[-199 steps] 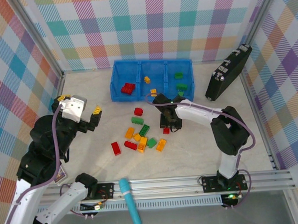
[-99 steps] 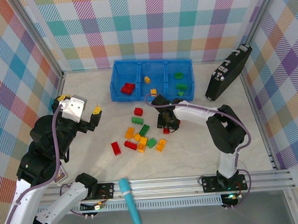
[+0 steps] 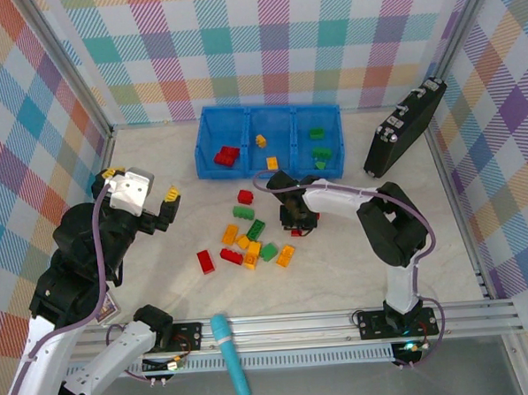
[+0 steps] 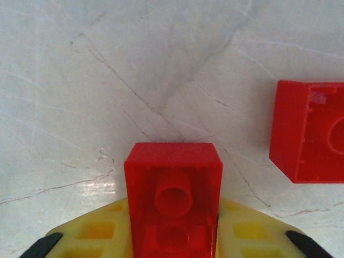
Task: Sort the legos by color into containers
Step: Pick up the lego from the center of the table, then place the lego in the container.
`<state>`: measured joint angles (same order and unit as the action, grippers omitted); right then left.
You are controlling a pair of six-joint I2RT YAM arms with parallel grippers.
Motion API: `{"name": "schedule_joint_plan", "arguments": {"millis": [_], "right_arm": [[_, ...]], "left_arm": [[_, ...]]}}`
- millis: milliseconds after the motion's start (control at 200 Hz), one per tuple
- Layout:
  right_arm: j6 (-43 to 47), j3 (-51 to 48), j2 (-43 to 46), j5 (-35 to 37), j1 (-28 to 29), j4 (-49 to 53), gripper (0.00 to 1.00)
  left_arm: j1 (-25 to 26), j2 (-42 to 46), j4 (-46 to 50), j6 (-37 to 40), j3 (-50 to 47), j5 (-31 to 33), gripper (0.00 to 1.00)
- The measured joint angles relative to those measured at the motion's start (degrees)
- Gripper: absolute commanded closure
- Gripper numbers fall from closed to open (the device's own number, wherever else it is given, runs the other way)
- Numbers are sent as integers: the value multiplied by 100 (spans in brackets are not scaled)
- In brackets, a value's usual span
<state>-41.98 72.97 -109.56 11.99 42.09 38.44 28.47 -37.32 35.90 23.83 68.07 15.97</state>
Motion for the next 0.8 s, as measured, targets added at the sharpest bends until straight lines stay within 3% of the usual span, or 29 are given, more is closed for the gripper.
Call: {"name": "schedule_joint_plan", "arguments": {"millis": [205, 360, 555, 800], "right_arm": [[595, 313, -90, 229, -2, 70, 76], [1458, 1213, -208, 514, -2, 120, 76], [3010, 2529, -382, 581, -2, -645, 73], [4728, 4308, -1349, 531, 11, -1725, 73]], "left_arm": [[0, 0, 0, 0, 0, 0, 0], [0, 2, 0, 0, 0, 0, 0], [0, 4, -2, 2, 0, 13, 0], [0, 0, -4, 2, 0, 35, 0]]}}
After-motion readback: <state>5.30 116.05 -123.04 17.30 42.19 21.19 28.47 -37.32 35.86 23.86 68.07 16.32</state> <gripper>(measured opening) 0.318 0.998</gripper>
